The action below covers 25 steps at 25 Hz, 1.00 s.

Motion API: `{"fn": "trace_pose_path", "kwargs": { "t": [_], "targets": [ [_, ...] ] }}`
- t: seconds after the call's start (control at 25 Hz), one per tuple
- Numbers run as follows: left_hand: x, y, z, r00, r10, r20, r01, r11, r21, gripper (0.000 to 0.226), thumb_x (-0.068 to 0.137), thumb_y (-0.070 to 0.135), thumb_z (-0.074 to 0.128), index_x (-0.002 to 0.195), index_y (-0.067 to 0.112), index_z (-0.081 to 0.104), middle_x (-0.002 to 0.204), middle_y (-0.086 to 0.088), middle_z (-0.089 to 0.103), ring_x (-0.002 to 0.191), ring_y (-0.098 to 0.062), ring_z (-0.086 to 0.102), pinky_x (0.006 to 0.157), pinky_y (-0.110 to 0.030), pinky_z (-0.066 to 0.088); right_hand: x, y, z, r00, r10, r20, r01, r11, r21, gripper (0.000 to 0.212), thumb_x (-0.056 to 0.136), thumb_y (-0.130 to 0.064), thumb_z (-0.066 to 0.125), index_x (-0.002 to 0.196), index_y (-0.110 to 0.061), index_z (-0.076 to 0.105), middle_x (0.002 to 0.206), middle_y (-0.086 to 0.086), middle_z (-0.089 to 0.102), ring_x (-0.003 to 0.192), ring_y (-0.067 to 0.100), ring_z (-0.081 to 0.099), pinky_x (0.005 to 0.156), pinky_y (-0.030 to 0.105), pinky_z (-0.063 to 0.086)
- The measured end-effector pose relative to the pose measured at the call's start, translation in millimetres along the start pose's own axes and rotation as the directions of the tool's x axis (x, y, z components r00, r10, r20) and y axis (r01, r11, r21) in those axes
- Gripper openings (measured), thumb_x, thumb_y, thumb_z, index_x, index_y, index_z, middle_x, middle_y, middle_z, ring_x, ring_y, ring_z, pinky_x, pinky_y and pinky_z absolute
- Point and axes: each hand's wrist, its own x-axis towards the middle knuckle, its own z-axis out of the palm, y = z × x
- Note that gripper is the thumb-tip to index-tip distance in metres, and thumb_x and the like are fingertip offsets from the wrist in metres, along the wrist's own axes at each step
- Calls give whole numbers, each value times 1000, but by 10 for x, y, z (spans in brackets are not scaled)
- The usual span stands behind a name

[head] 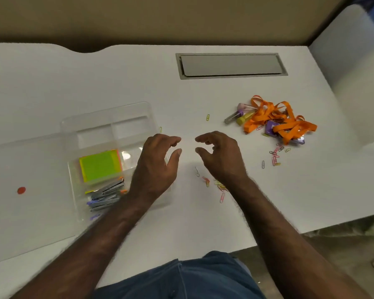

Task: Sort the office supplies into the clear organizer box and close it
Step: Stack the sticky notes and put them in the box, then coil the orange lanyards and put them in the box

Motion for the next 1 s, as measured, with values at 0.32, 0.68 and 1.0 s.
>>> {"fn": "trace_pose_path", "kwargs": {
  "t": [0.32,0.68,1.0],
  "targets": [
    [263,729,1044,990,-23,143,21,1000,12,27,98,24,66,125,21,66,113,8,65,109,-9,59,89,-37,57,371,1554,-1082,978,108,-180,-138,977,-165,40,83,-6,77,118,-25,74,120,0,73,115,28,61,95,41,49],
    [419,1290,1704,974,-82,210,74,996,45,30,98,26,67,128,21,66,111,8,65,106,-11,59,90,-39,56,697,2667,-1614,996,89,-13,-80,811,-579,30,94,-34,72,121,-20,74,142,12,61,141,42,43,104,60,44],
    [578,1670,1782,962,-24,273,18,1000,25,33,98,28,68,129,18,65,124,1,65,113,-16,60,93,-42,58,876,2444,-2145,965,101,-240,-157,961,-228,16,97,-23,67,111,-19,73,105,7,78,90,25,71,78,38,60]
  ]
}}
